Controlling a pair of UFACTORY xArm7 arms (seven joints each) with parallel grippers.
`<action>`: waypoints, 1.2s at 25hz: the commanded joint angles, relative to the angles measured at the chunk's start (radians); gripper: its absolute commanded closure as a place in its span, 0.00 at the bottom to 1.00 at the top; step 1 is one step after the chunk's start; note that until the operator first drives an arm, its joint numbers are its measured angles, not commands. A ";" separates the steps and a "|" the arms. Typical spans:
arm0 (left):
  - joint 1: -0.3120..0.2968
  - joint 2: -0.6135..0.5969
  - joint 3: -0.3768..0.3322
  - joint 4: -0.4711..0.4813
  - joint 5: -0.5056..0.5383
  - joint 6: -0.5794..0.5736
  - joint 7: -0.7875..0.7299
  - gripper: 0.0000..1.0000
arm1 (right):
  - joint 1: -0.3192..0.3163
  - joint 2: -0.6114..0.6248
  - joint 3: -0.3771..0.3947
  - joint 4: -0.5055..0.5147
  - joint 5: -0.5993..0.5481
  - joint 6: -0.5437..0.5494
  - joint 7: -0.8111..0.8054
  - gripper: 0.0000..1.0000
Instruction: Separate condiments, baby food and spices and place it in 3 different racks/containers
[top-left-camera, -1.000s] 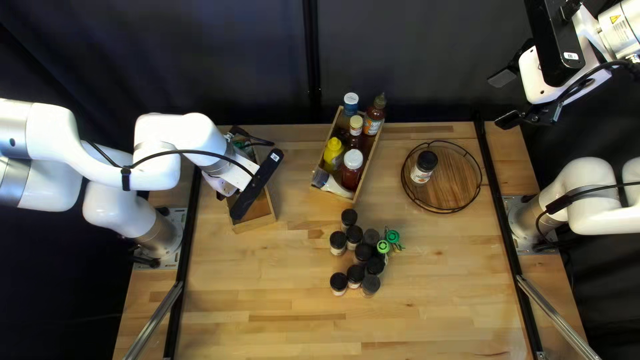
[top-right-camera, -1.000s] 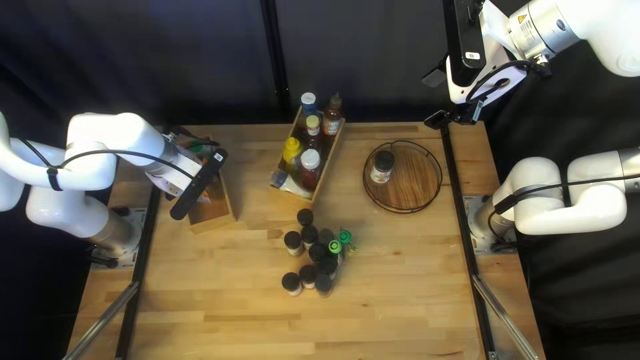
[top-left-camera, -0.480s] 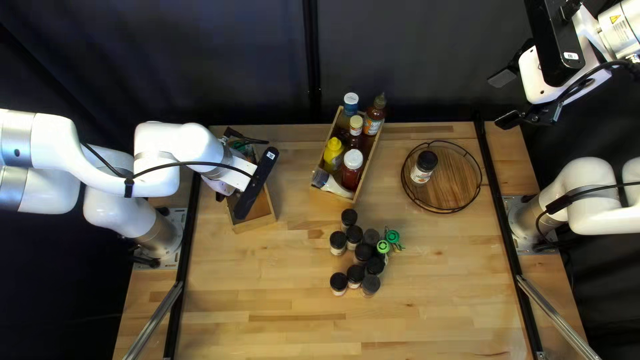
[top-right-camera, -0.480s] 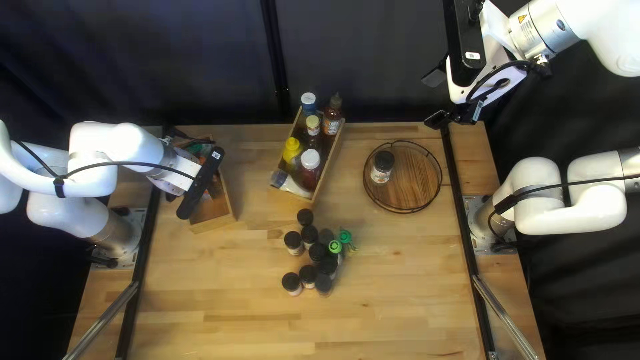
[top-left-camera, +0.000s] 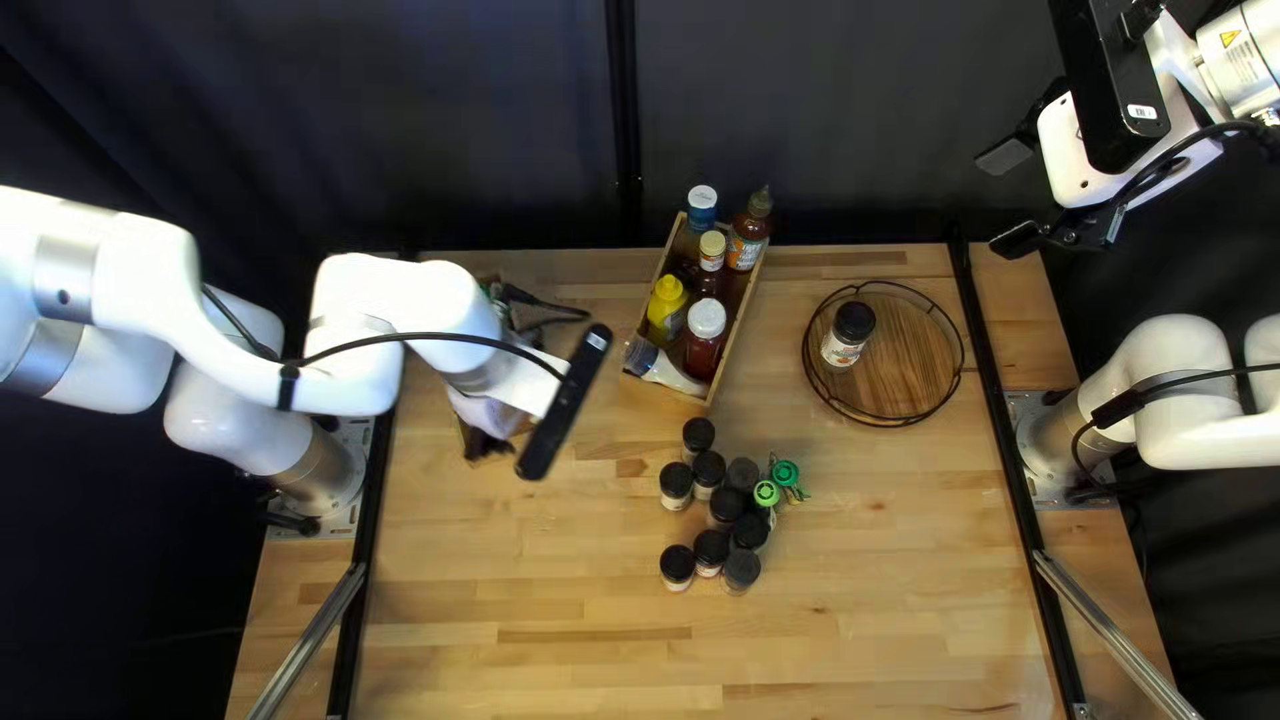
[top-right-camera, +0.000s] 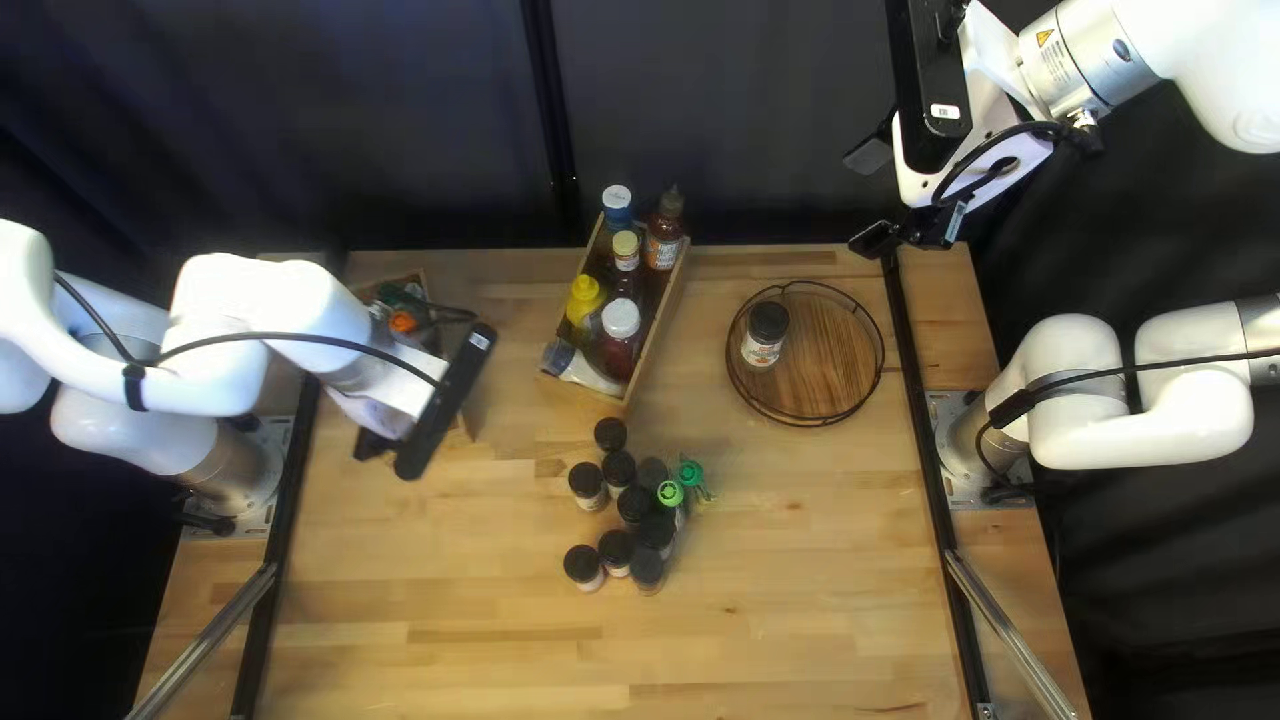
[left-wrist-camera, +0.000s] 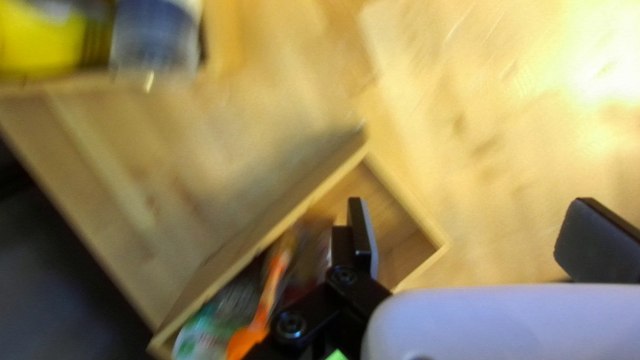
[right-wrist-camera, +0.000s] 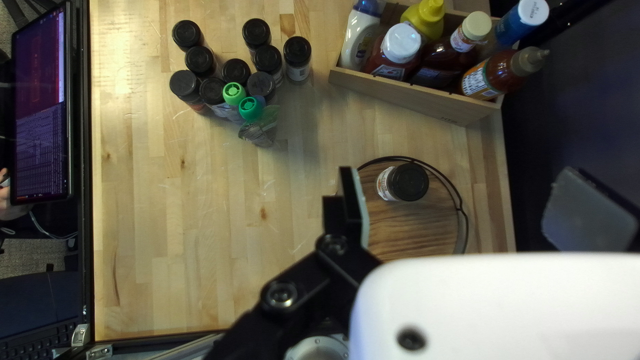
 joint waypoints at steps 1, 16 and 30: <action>-0.037 0.164 -0.026 0.171 -0.082 -0.053 -0.063 0.00 | 0.000 0.000 0.000 0.000 0.000 0.000 0.000 0.00; -0.052 0.518 0.003 0.462 0.095 -0.328 -0.620 0.00 | 0.000 0.000 0.000 0.000 0.000 0.000 0.000 0.00; -0.150 0.779 0.130 0.697 0.329 -0.312 -0.991 0.00 | 0.000 0.000 0.000 0.000 0.000 0.000 0.000 0.00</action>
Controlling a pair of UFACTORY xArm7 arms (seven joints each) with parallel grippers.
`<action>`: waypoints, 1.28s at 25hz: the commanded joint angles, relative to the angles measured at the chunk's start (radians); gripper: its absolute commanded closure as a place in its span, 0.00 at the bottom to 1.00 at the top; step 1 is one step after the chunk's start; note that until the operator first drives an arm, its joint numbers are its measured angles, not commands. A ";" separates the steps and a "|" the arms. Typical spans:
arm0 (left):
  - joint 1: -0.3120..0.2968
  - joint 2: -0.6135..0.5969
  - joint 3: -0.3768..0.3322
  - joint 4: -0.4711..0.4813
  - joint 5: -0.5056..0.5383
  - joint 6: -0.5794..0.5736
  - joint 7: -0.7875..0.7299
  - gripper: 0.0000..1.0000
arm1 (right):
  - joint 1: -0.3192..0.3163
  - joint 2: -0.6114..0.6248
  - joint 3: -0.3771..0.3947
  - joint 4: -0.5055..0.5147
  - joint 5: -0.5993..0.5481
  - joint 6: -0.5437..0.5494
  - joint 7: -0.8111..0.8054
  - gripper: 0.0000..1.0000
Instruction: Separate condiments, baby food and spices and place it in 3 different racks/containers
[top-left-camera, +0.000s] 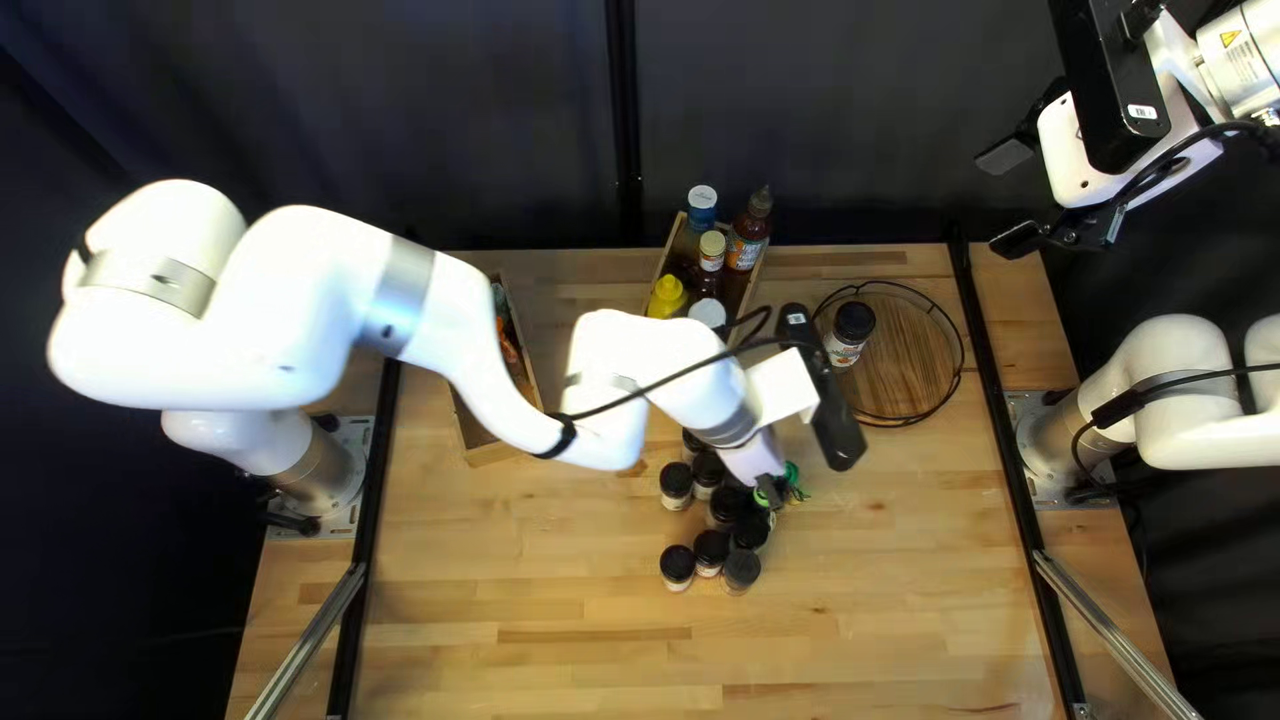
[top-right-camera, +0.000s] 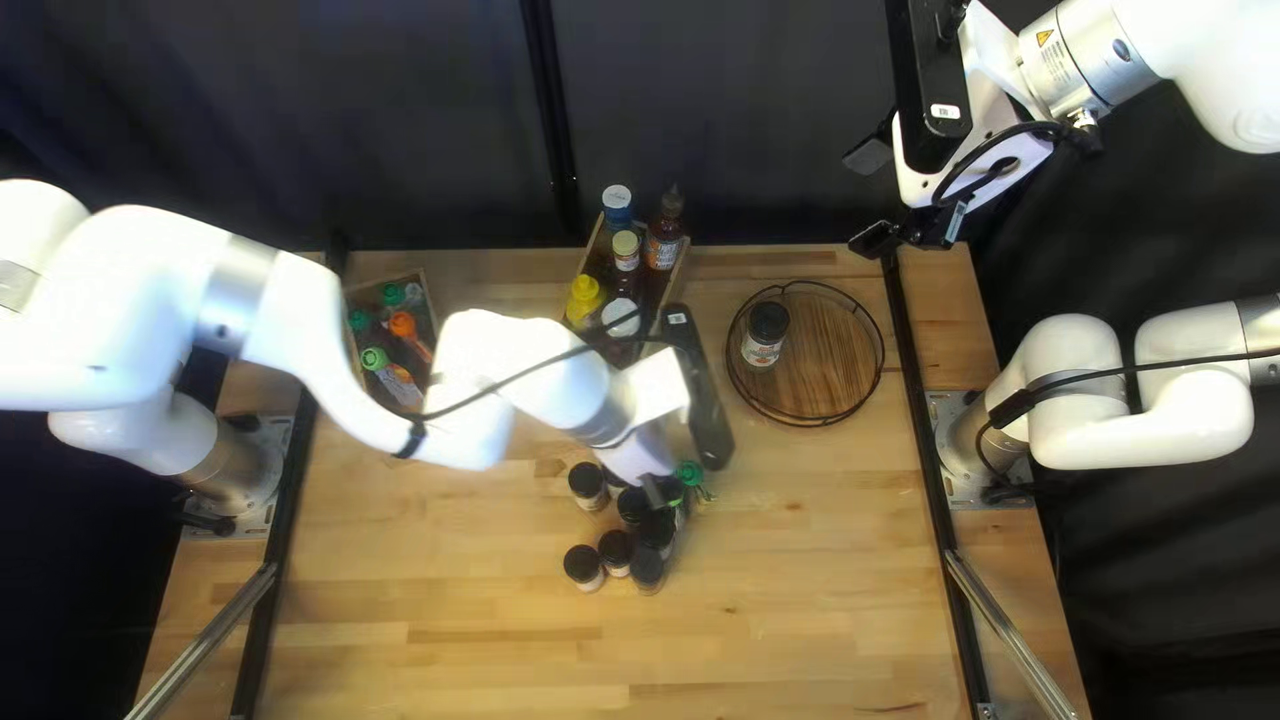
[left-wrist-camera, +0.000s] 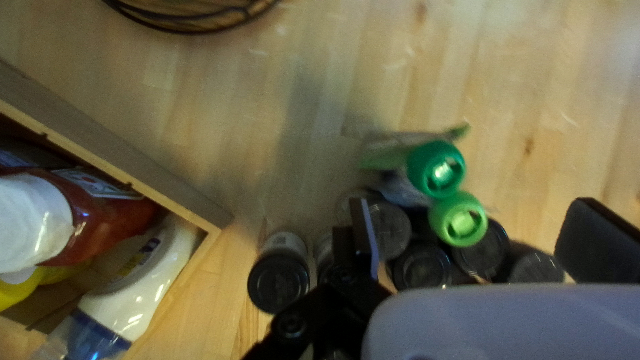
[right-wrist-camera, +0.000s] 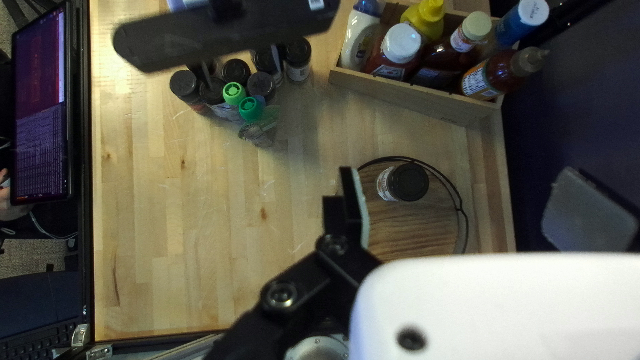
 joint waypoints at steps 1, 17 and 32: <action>-0.023 0.051 0.029 0.040 0.042 0.018 -0.056 0.00 | 0.000 0.000 0.000 0.000 0.000 0.000 0.000 0.00; -0.013 0.088 0.020 0.053 0.020 -0.010 -0.058 1.00 | 0.000 0.000 0.000 0.000 0.000 0.000 0.000 0.00; 0.105 -0.011 -0.069 0.256 -0.186 0.278 0.275 1.00 | 0.000 0.000 0.000 0.000 0.000 0.000 0.000 0.00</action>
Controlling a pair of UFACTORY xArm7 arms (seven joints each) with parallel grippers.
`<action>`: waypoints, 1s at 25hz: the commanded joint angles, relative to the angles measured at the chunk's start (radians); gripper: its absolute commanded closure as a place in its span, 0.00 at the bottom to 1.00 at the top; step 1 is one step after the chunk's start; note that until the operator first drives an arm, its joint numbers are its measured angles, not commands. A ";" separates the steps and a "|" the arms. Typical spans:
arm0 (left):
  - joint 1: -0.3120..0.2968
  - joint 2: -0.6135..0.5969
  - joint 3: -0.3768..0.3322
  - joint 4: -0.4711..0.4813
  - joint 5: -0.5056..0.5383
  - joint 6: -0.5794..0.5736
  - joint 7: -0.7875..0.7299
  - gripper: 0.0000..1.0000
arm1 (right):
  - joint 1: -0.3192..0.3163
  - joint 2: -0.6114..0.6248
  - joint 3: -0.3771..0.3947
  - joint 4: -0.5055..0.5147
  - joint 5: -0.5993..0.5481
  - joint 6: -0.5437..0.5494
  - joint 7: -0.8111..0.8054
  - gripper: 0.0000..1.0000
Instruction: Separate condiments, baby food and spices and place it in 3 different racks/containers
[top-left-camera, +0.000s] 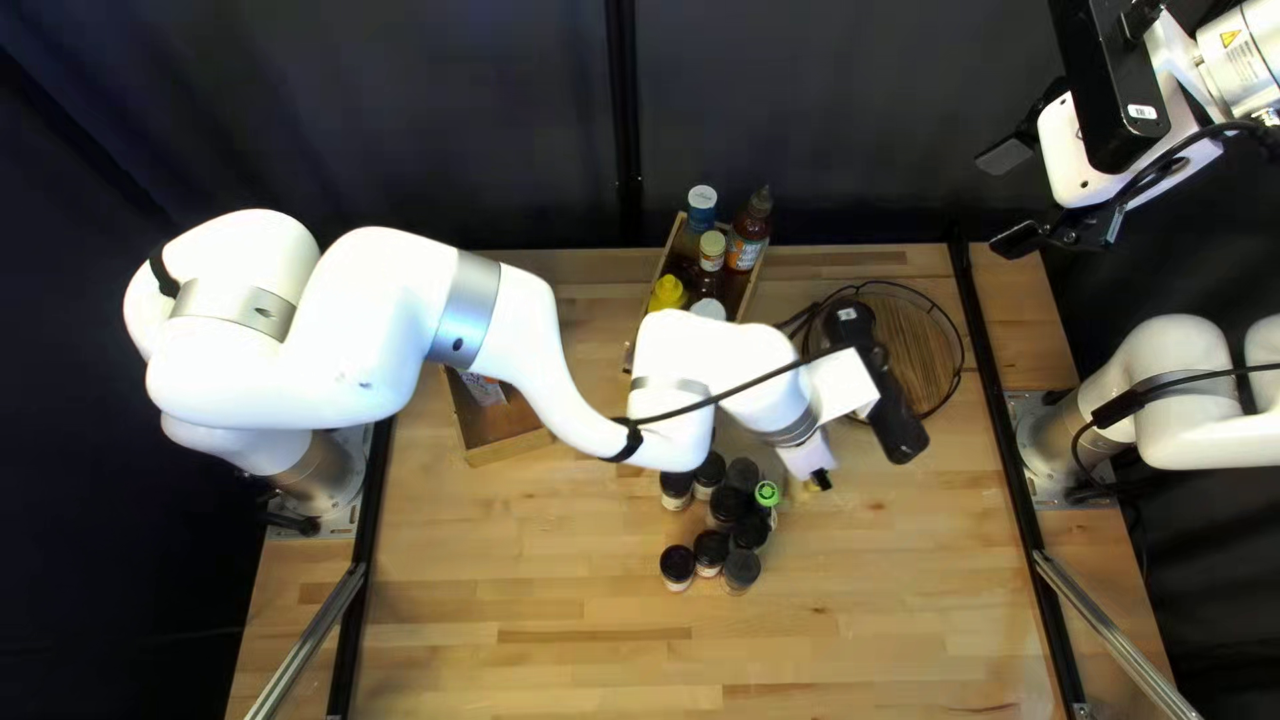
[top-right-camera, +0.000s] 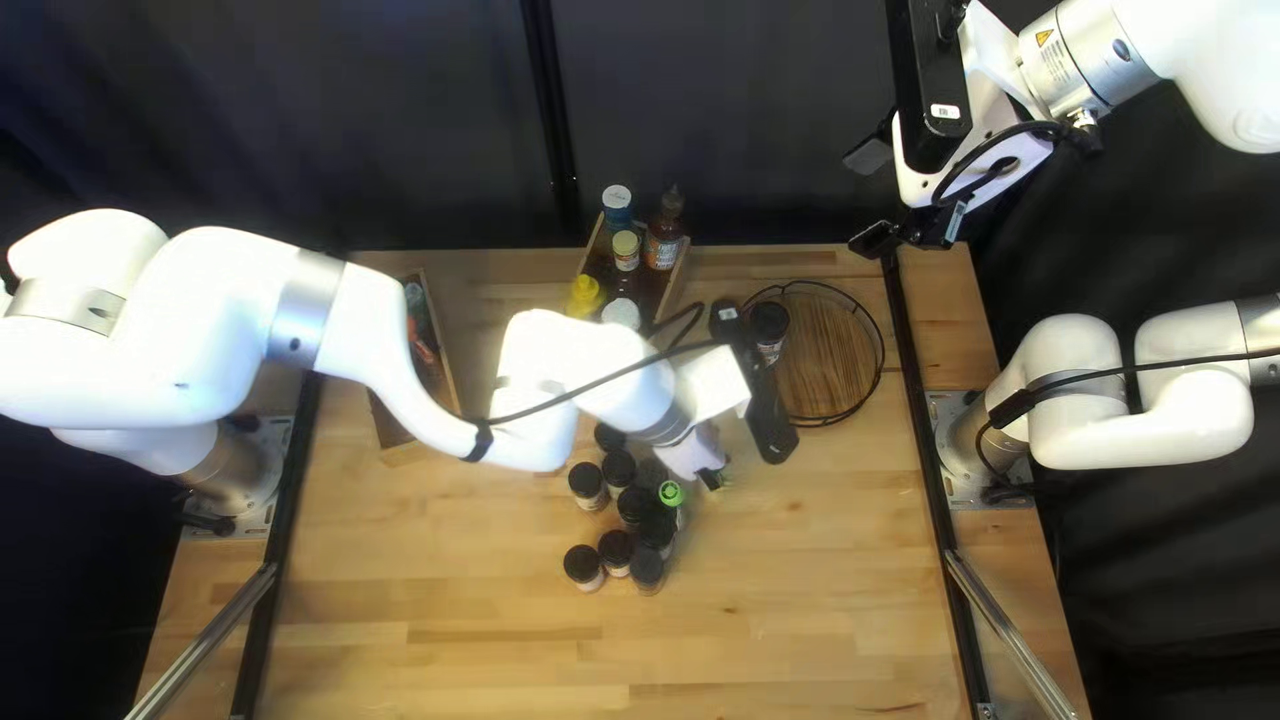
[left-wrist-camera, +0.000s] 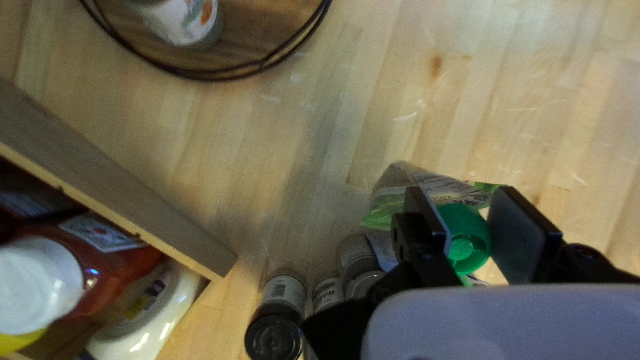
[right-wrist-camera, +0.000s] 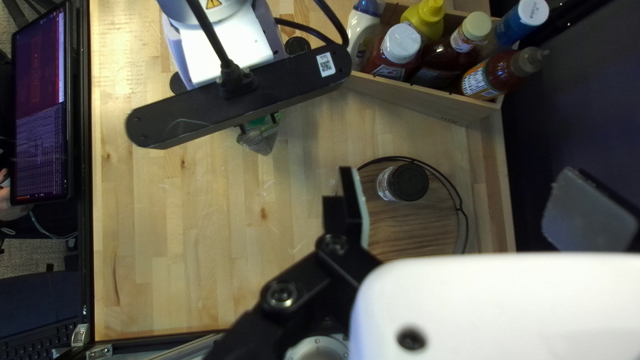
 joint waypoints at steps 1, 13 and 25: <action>0.042 -0.105 -0.025 0.001 -0.087 0.114 0.119 1.00 | 0.000 0.000 0.000 0.000 0.000 0.000 0.000 0.00; 0.020 -0.441 -0.049 -0.154 -0.065 0.346 0.143 1.00 | 0.000 0.000 0.000 0.000 0.000 0.000 0.000 0.00; 0.044 -0.808 -0.030 -0.609 -0.024 0.340 0.102 1.00 | 0.000 0.000 0.000 0.000 0.000 0.000 0.000 0.00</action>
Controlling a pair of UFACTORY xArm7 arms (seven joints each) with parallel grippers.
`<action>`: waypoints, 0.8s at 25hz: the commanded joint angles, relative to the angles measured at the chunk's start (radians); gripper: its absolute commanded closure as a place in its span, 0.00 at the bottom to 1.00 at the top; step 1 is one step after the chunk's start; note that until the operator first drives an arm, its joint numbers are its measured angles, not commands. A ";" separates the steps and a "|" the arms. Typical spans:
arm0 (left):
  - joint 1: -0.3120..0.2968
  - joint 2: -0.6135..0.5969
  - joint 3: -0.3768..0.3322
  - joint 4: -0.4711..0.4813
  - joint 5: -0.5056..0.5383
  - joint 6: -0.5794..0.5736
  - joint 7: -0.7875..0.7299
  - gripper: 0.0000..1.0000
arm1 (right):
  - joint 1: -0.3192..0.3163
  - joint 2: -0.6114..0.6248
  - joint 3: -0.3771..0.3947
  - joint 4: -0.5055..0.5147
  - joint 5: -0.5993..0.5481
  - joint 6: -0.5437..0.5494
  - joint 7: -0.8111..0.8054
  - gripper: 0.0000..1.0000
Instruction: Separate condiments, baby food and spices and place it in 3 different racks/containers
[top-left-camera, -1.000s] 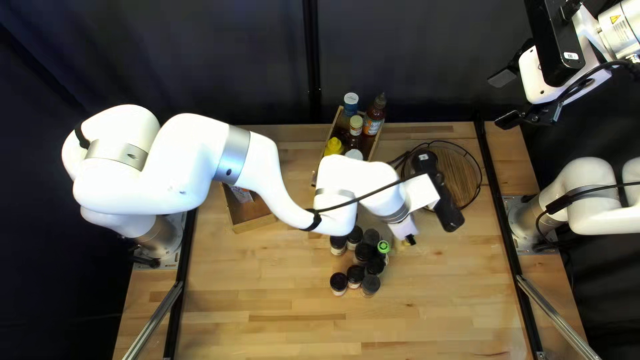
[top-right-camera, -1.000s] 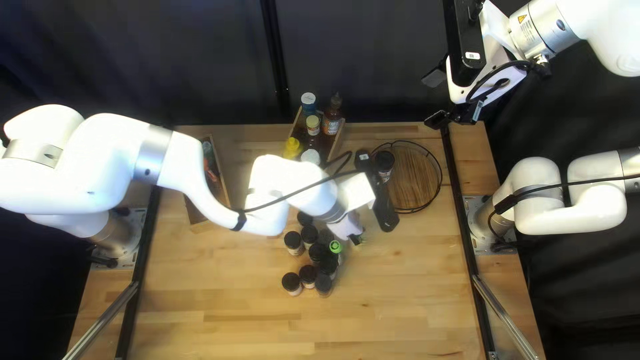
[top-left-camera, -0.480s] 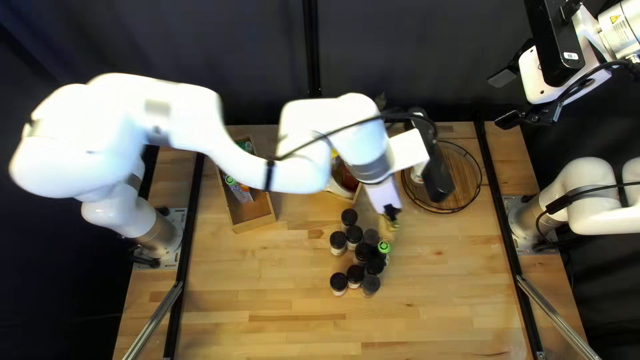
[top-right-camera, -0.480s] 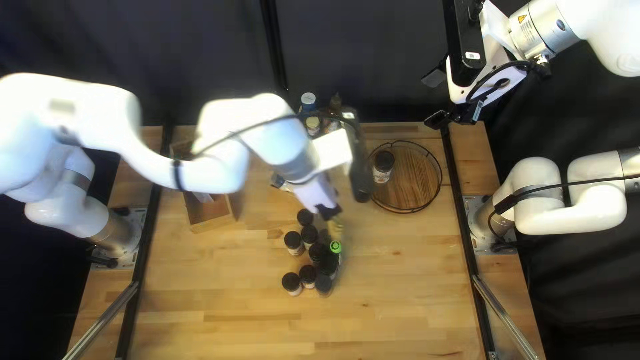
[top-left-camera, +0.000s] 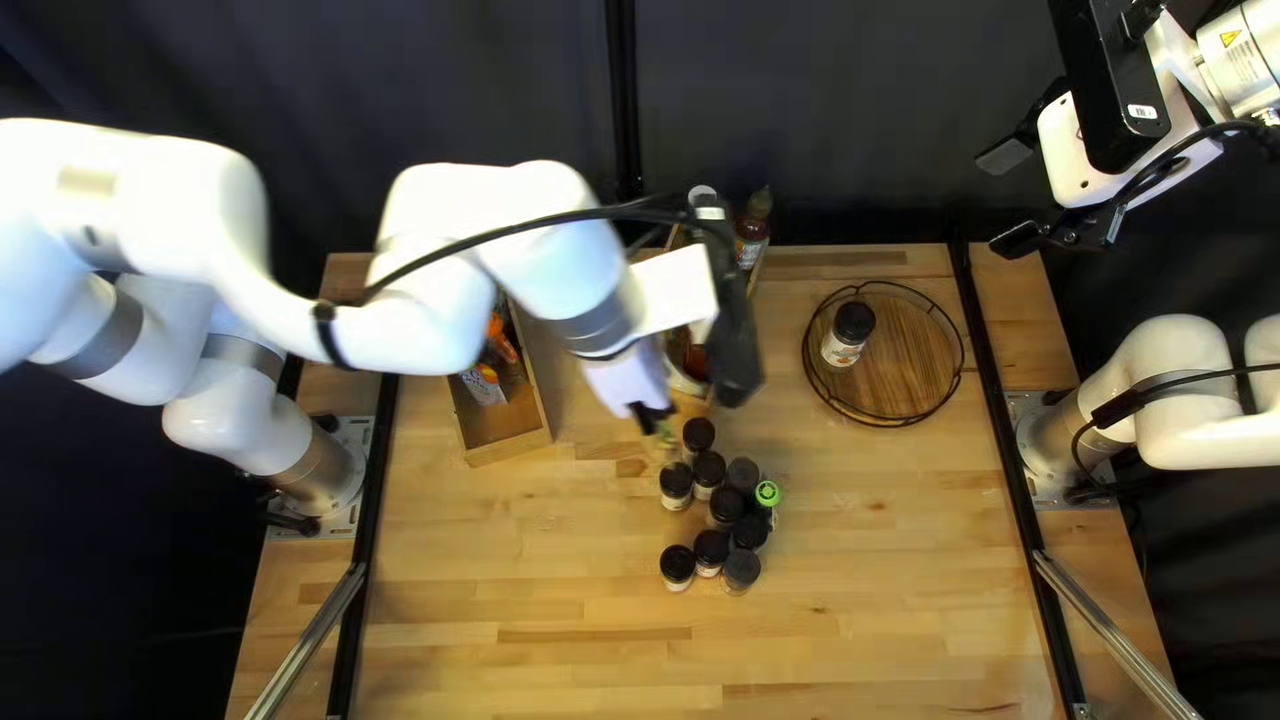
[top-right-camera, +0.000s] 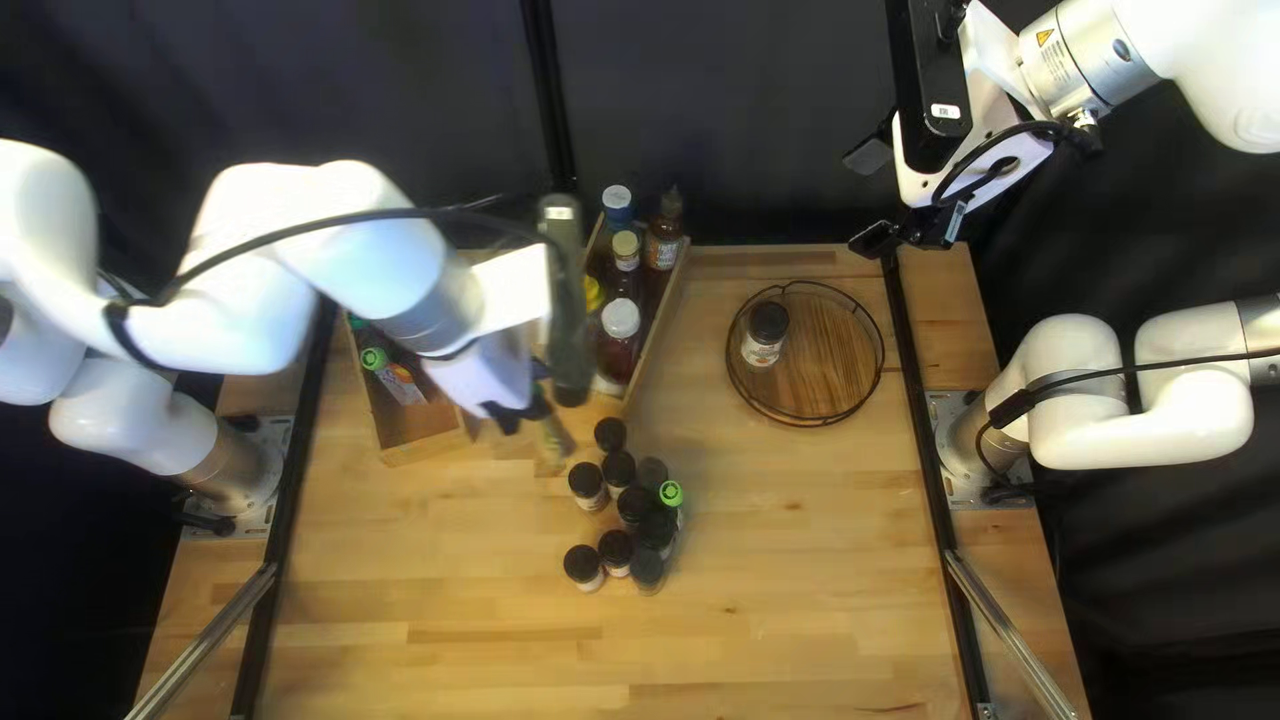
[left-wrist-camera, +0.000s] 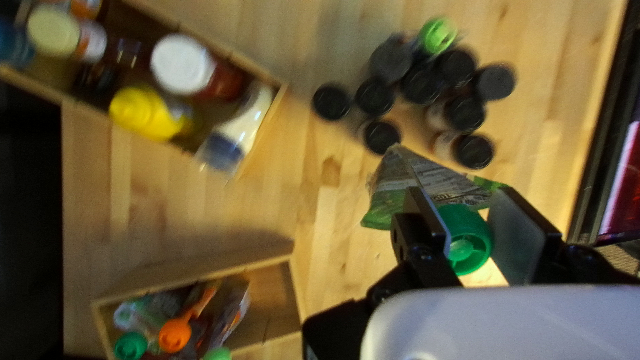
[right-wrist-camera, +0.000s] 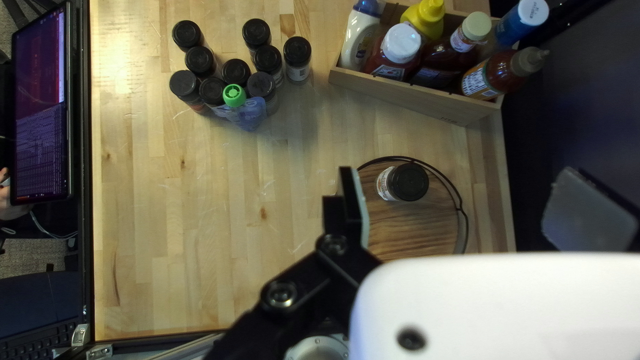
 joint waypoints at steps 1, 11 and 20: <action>0.014 -0.123 0.017 -0.172 0.004 -0.030 -0.007 1.00 | 0.000 0.000 0.000 0.000 0.000 0.000 0.000 0.00; 0.067 -0.315 -0.005 -0.452 0.078 -0.095 -0.103 1.00 | 0.000 0.000 0.000 0.000 0.000 0.000 0.000 0.00; 0.117 -0.447 0.040 -0.642 0.142 -0.161 -0.080 1.00 | 0.000 0.000 0.000 0.000 0.000 0.000 0.000 0.00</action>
